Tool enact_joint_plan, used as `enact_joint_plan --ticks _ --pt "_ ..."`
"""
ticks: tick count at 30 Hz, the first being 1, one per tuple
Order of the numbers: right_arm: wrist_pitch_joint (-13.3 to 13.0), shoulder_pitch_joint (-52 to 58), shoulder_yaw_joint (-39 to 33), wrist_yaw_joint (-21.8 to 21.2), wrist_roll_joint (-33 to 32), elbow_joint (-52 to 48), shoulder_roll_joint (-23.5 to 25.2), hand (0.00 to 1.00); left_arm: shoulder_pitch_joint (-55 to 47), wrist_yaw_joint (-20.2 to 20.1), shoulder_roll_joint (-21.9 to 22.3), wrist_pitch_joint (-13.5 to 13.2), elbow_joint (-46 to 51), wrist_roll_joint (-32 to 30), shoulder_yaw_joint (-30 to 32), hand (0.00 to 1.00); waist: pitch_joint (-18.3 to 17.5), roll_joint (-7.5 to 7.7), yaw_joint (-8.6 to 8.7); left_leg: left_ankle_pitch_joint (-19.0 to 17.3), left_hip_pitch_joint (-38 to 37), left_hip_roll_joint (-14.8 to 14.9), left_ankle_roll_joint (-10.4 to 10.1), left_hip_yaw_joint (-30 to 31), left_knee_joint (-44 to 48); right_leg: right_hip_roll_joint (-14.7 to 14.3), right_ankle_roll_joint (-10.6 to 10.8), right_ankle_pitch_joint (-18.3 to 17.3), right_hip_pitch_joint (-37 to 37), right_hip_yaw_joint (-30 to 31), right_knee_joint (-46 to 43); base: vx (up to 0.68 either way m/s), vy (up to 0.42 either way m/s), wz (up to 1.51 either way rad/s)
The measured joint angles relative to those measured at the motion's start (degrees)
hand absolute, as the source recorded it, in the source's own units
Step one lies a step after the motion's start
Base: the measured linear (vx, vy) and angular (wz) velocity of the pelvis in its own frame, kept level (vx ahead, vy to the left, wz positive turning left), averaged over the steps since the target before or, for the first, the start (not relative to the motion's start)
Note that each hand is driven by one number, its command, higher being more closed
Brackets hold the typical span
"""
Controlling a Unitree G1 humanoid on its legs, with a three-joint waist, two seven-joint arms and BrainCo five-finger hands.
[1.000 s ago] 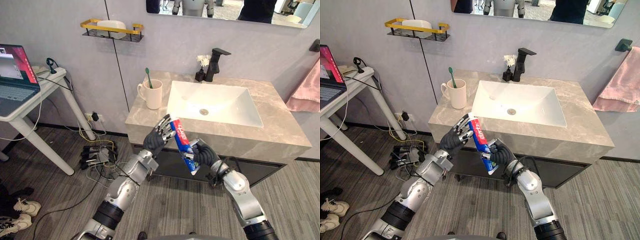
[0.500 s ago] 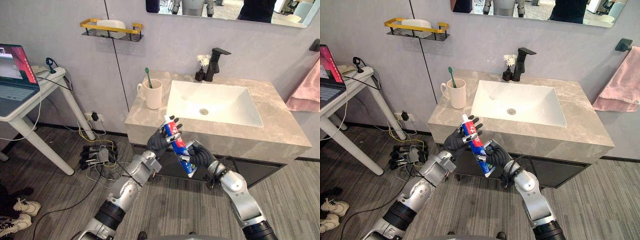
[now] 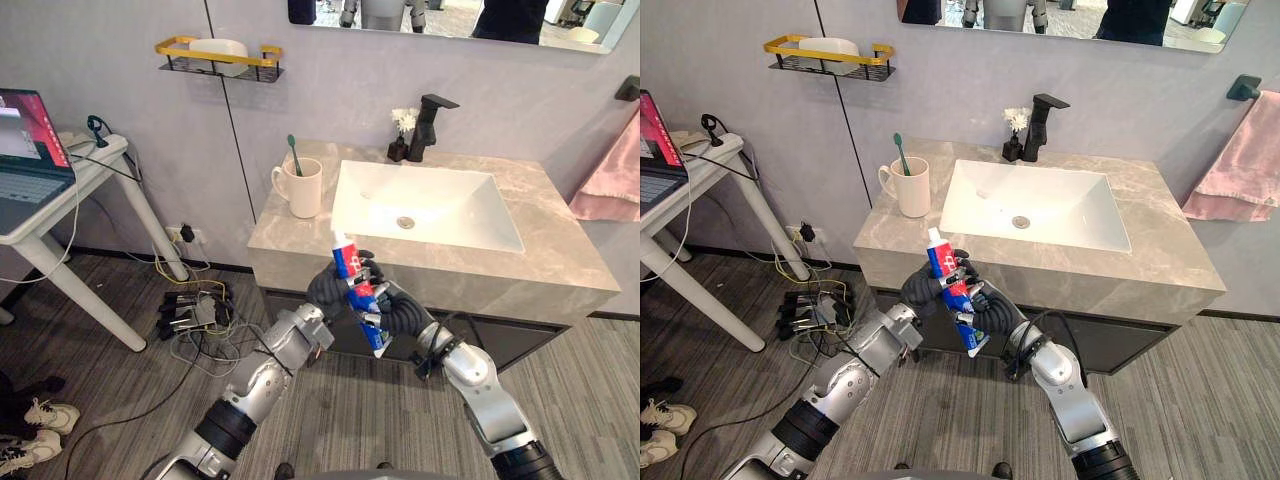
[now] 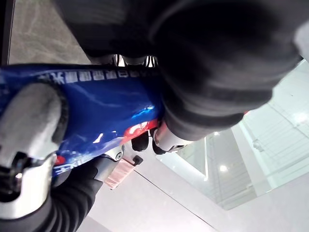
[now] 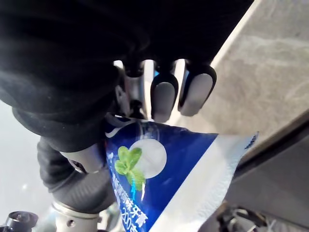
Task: Organize washtable
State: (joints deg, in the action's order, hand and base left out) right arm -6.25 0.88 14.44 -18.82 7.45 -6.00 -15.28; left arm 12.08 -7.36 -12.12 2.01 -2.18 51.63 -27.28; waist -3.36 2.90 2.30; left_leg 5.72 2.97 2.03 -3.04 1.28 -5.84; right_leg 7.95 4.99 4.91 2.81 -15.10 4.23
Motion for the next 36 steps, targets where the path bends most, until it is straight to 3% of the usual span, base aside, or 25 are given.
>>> enact_joint_plan --ticks 3,4,12,15,18,22,29,36 --pt "0.0 -0.6 0.1 0.0 0.0 0.0 0.0 1.0 0.5 0.0 0.0 0.0 0.0 0.0 0.3 1.0 0.0 0.01 -0.02 0.0 0.0 0.0 0.0 -0.1 0.0 0.0 0.0 0.0 0.3 0.0 0.0 0.0 0.0 0.0" --pt "0.0 -0.6 0.1 0.0 0.0 0.0 0.0 0.0 0.5 0.0 0.1 0.0 0.0 0.0 0.4 1.0 0.0 0.01 -0.03 0.0 0.0 0.0 0.0 -0.1 0.0 0.0 0.0 0.0 0.3 0.1 0.0 0.0 0.0 0.0" --pt "0.1 -0.5 1.4 -1.5 -1.0 0.2 -1.3 0.0 3.6 -0.1 -1.8 0.0 0.0 -1.2 1.3 1.0 0.0 0.02 -0.04 0.0 -0.2 0.0 0.0 -0.2 0.0 0.0 -0.1 0.1 0.3 0.2 0.0 0.0 0.0 0.0" --pt "0.3 -0.1 2.6 -2.9 -3.8 0.9 -1.8 0.0 8.3 0.2 -3.3 -0.1 -0.2 -2.9 4.6 1.0 0.0 0.16 -0.09 0.0 -0.3 0.4 0.0 -0.7 0.0 -0.1 -0.2 0.3 0.3 0.8 0.1 0.0 -0.008 -0.09" --pt "0.5 1.4 6.9 -4.2 -5.8 2.8 -2.1 0.0 17.0 1.1 -6.4 -0.4 -3.0 -2.8 5.7 1.0 -0.1 1.17 -0.16 0.0 -0.2 0.9 0.0 -1.1 0.0 -0.1 -0.3 0.4 0.3 1.1 0.1 0.0 -0.011 -0.07" --pt "0.6 6.0 13.5 -7.6 -5.7 4.9 -1.9 0.0 29.7 2.0 -8.9 -2.8 -11.0 -2.8 8.2 1.0 0.1 2.2 0.16 -0.1 -0.2 1.0 -0.2 -1.6 0.0 -0.3 -0.5 0.7 0.7 1.9 0.3 -0.01 -0.007 -0.09" --pt "0.6 9.9 13.3 -7.7 -5.4 5.2 -1.9 0.0 39.5 3.2 -15.0 -5.2 -18.6 -3.0 11.6 1.0 0.2 2.55 0.56 -0.2 0.4 1.2 -0.3 -2.8 0.0 -0.7 -0.7 1.8 1.4 2.9 1.0 0.0 0.0 -0.08" --pt "0.6 10.4 12.9 -6.9 -5.1 5.3 0.5 0.0 45.4 6.3 -18.0 -6.6 -23.4 -4.7 12.2 1.0 1.5 4.62 1.48 -0.2 1.0 1.2 -0.3 -3.5 0.0 -0.8 -1.5 2.2 2.8 4.4 1.1 -0.01 -0.001 -0.09"
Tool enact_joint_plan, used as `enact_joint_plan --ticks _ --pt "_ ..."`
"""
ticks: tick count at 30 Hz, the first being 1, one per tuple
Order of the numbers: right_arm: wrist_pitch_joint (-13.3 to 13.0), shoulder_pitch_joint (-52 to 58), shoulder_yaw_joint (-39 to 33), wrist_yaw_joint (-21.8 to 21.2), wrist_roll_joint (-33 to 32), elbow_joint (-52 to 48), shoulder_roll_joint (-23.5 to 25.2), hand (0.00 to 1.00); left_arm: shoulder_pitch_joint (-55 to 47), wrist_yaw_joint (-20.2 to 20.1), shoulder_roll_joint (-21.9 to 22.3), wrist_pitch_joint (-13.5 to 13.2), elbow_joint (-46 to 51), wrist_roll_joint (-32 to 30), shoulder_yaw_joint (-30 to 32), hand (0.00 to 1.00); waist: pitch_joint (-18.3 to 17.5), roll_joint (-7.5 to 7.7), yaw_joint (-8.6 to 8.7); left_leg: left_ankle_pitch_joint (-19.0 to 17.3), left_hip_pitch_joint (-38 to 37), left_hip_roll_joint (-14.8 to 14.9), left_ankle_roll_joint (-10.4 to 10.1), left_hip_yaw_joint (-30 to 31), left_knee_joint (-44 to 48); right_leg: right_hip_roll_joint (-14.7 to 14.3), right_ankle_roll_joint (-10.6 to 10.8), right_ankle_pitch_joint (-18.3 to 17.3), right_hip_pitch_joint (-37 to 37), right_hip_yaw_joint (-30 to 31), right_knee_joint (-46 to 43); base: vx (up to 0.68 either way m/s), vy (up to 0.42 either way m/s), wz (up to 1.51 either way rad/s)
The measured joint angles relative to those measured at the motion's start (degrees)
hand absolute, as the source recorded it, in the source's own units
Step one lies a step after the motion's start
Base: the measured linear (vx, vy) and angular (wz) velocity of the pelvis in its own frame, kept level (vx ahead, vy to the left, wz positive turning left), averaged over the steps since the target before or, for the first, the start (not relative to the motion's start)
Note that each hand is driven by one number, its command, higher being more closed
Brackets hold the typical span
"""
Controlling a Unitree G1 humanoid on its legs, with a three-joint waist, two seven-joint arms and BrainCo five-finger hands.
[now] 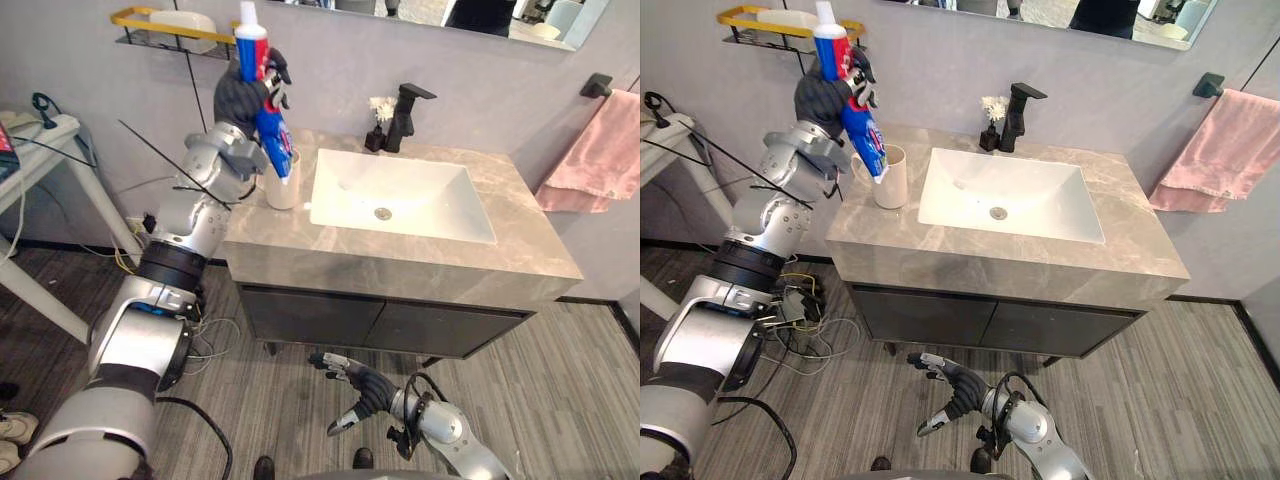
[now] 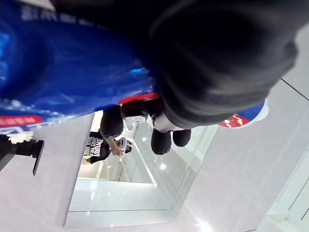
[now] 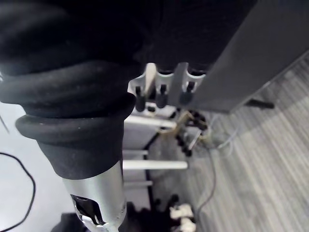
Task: Organize washtable
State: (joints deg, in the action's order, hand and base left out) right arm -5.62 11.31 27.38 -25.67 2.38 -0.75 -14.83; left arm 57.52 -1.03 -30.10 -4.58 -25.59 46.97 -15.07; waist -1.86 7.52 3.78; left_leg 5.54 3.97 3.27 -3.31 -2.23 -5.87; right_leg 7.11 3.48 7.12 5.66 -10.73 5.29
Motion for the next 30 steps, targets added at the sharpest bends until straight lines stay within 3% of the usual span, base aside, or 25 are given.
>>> enact_joint_plan --ticks 13,21,23,30 --pt "-0.1 1.7 -0.1 2.3 -0.8 0.0 2.3 0.0 15.9 3.2 -4.3 -2.7 -10.8 -1.7 0.2 1.0 4.8 3.84 1.94 0.0 2.7 0.0 -0.1 -3.8 0.0 -0.5 -0.4 1.8 4.8 4.0 0.0 0.0 0.005 -0.15" --pt "-0.5 1.9 -1.1 4.5 -4.0 0.0 3.9 0.0 20.2 9.2 -5.7 -7.0 -11.0 -8.4 2.3 1.0 5.8 4.51 2.51 -0.5 3.5 0.5 -0.7 -5.3 0.3 -1.0 -0.5 2.3 6.6 5.7 0.1 0.03 -0.004 -0.11" --pt "-0.5 2.0 -1.2 4.7 -4.1 0.1 3.8 0.0 20.2 11.1 -7.3 -7.3 -11.0 -9.6 2.5 1.0 6.3 5.04 3.34 -0.6 3.5 0.6 -0.7 -5.7 0.0 -1.2 -0.8 2.3 6.8 6.0 0.2 -0.01 -0.011 -0.11" --pt "-0.7 2.6 -2.1 5.6 -4.2 0.1 3.7 0.0 20.2 13.7 -7.2 -7.7 -11.0 -14.3 4.7 1.0 7.1 5.39 3.82 -0.6 3.6 0.6 -0.8 -6.0 0.0 -1.2 -1.2 2.0 7.0 6.2 0.2 0.0 -0.001 -0.02"
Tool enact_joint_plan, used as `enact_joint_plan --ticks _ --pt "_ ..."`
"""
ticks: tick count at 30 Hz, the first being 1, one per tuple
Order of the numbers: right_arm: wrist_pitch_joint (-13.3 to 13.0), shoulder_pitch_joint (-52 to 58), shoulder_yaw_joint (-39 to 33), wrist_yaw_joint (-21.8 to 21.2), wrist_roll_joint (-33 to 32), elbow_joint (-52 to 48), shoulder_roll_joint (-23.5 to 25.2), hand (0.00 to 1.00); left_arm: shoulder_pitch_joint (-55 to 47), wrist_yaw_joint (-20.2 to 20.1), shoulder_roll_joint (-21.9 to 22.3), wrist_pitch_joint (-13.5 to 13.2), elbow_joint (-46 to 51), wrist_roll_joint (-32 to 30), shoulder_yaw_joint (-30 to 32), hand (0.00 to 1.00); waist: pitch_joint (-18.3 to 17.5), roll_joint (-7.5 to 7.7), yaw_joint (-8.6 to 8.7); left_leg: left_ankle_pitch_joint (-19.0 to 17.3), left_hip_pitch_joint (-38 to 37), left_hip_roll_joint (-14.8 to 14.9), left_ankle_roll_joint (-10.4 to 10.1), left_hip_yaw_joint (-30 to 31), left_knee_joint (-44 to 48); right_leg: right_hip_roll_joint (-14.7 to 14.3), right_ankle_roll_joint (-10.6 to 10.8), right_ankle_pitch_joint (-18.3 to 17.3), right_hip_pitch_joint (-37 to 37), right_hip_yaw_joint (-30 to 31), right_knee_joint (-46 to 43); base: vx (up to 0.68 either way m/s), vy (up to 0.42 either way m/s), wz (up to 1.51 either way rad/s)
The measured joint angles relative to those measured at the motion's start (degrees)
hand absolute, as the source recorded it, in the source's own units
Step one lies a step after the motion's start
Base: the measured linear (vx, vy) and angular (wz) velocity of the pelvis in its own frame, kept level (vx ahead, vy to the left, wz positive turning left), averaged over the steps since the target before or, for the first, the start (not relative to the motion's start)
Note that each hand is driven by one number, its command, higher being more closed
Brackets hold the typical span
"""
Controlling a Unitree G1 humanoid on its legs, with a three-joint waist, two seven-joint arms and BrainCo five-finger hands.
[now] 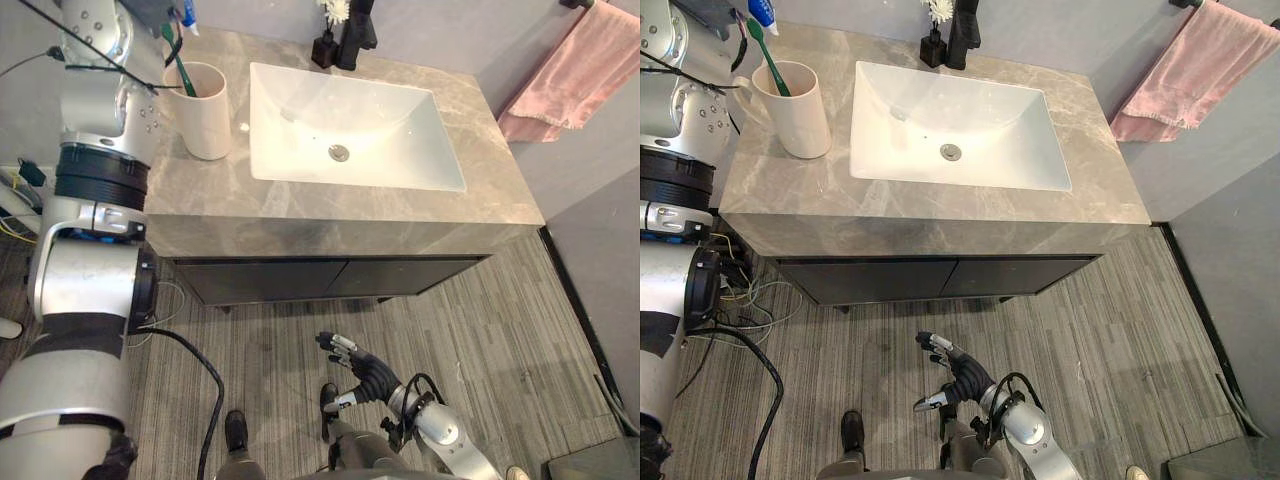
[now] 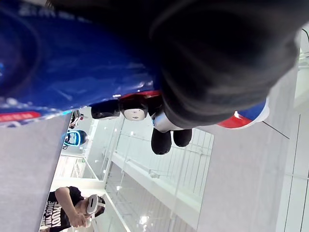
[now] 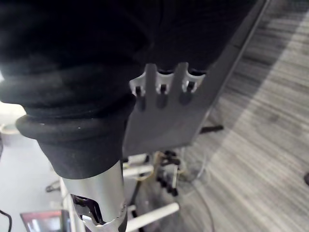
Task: Organize washtable
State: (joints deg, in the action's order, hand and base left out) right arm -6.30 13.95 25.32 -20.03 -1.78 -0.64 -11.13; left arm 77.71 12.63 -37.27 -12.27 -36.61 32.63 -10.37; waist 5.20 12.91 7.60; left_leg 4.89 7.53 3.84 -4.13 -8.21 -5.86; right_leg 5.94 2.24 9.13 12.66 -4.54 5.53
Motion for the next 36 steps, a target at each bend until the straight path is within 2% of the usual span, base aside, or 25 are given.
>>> enact_joint_plan --ticks 5,10,19,25,32,36 --pt "-0.2 -0.1 0.0 0.0 0.0 0.3 0.0 0.0 0.0 0.1 0.8 -0.7 0.1 -1.4 0.8 1.0 0.2 0.26 0.06 0.0 0.1 0.0 0.0 0.1 0.0 0.0 0.0 0.0 0.0 0.0 0.0 0.0 0.0 0.0" --pt "-1.1 0.0 0.0 1.2 -1.0 1.0 0.0 0.0 -0.3 1.3 1.1 -1.4 0.1 -1.8 2.4 1.0 0.8 0.83 0.87 0.0 0.6 0.0 0.0 0.0 0.0 0.0 -0.1 0.1 0.5 0.0 0.0 0.0 0.0 0.0" --pt "-1.9 0.2 0.0 1.3 -2.2 1.0 0.0 0.0 -2.1 1.7 1.3 -1.7 0.1 -1.8 2.6 1.0 1.0 0.9 1.07 -0.2 0.8 0.2 -0.2 0.0 0.0 -0.3 0.1 0.3 0.7 0.0 0.0 0.0 0.0 0.0" --pt "-2.2 0.4 0.1 1.2 -2.2 1.0 -0.5 0.0 -2.5 2.5 1.7 -1.8 0.1 -1.9 3.8 1.0 2.9 1.92 0.99 -0.1 1.2 0.2 -0.2 0.2 0.0 -0.2 -0.3 0.1 1.1 -0.1 0.0 0.0 0.0 0.0" --pt "-2.2 0.6 0.1 1.2 -2.8 1.0 -0.6 0.0 -2.5 2.5 2.8 -1.8 0.1 -1.9 3.8 1.0 3.1 1.93 0.98 -0.2 1.9 0.3 -0.2 0.6 0.3 -0.3 -0.1 0.9 1.6 -0.2 0.0 0.03 0.002 0.03" --pt "-2.2 0.6 0.2 1.1 -3.3 0.9 -0.6 0.0 -2.5 2.5 3.3 -1.8 0.1 -1.9 3.9 1.0 4.4 1.74 0.83 -0.6 2.2 1.3 -0.3 1.4 0.3 -0.9 -0.3 2.5 1.6 -0.3 0.0 -0.02 -0.002 0.06"
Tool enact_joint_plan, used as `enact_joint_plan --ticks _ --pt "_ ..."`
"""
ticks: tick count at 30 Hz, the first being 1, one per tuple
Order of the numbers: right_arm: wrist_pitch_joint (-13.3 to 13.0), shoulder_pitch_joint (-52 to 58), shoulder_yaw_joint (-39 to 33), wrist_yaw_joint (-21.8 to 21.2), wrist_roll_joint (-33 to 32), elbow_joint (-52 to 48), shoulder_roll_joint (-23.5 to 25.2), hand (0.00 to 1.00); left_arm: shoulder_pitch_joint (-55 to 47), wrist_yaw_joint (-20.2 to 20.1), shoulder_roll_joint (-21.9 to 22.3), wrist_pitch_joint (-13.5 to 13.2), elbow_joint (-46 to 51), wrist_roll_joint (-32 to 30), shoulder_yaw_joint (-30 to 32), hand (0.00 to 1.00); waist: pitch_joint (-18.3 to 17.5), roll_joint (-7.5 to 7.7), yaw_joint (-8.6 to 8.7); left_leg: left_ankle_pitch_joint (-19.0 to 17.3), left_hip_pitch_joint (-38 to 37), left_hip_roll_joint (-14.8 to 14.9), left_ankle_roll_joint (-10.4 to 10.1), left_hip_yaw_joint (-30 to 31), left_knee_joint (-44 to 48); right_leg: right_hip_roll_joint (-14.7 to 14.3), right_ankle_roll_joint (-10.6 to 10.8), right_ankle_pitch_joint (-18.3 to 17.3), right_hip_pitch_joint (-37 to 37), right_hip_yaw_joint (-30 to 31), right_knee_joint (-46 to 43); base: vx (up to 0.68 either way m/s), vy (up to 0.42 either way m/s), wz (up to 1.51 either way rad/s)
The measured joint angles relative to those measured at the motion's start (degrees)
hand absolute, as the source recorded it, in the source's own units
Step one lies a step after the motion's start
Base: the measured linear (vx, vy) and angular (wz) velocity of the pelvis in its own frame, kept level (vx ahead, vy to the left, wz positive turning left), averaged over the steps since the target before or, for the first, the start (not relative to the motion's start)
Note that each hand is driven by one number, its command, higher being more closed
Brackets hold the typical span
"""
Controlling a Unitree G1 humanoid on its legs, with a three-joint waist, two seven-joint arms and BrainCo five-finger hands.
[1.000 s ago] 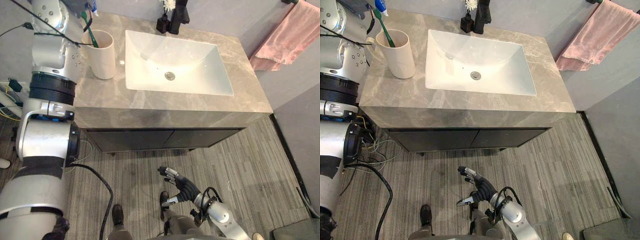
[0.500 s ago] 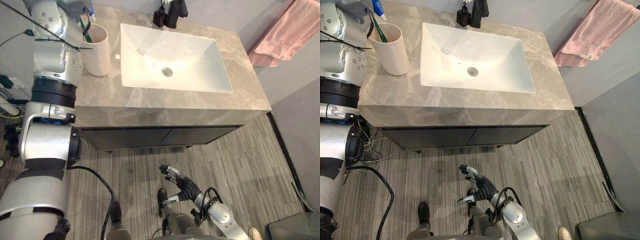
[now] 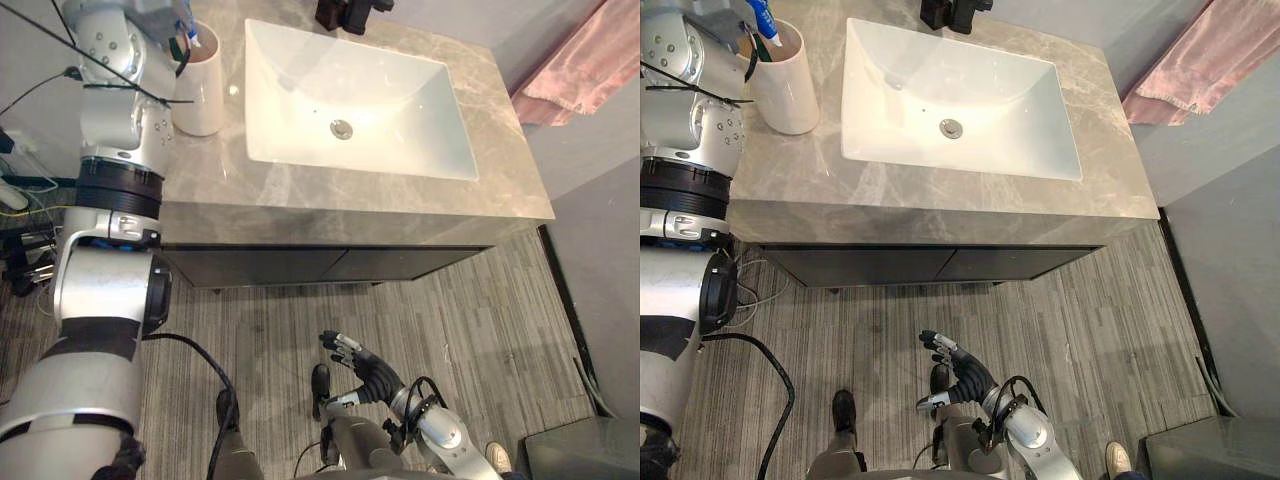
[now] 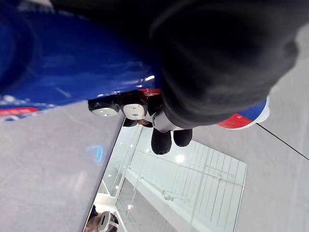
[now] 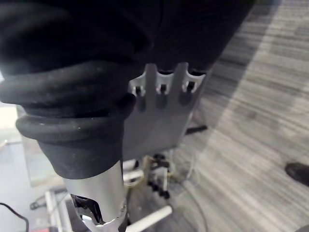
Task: Organize washtable
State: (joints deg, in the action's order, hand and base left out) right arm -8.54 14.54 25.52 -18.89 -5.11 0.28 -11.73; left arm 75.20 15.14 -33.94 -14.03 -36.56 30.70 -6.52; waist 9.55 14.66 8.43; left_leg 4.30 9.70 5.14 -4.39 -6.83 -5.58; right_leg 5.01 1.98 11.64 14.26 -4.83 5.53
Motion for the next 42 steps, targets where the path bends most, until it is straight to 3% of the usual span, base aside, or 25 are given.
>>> enact_joint_plan --ticks 6,19,20,26,42 --pt "0.0 0.5 0.0 0.0 0.0 -0.3 -0.2 0.0 -0.3 0.1 0.2 0.0 0.0 -0.1 0.5 1.0 0.8 -0.75 -1.4 0.1 1.1 1.2 -0.1 0.5 -0.1 -1.0 0.3 0.5 0.9 0.1 0.0 -0.01 -0.012 0.01" --pt "-0.1 0.6 0.1 -0.2 -0.1 -2.2 -2.3 0.0 -2.3 -0.2 2.0 0.0 0.0 -4.4 0.3 1.0 2.7 -3.18 -2.36 0.5 1.6 2.4 -0.7 1.1 0.1 -2.2 0.8 1.8 1.2 0.1 0.1 0.0 0.0 0.0" --pt "-0.1 0.6 0.1 -0.2 -0.1 -2.4 -2.3 0.0 -2.3 -0.2 2.2 0.0 0.0 -4.4 0.3 0.0 2.9 -3.34 -2.6 0.6 1.6 2.4 -0.9 1.1 0.1 -2.1 0.8 1.7 1.2 0.1 0.1 0.0 0.0 0.0" --pt "-0.8 0.6 0.1 -0.3 -0.1 -4.1 -2.3 0.0 -2.3 -0.6 2.2 0.1 0.0 -6.7 -0.3 0.0 3.3 -3.85 -2.95 0.8 1.6 1.6 -1.0 1.0 0.1 -1.4 1.8 0.8 1.1 0.1 0.1 0.0 0.005 0.0" --pt "-1.3 0.5 0.5 -0.2 -1.1 -3.9 -2.1 0.0 -1.7 -1.4 0.6 0.1 1.7 -6.7 -2.5 0.0 3.3 -3.78 -2.98 1.1 -0.4 -0.2 -0.8 0.8 0.0 0.1 1.5 -1.1 -0.9 -0.1 0.1 0.0 0.001 0.0"
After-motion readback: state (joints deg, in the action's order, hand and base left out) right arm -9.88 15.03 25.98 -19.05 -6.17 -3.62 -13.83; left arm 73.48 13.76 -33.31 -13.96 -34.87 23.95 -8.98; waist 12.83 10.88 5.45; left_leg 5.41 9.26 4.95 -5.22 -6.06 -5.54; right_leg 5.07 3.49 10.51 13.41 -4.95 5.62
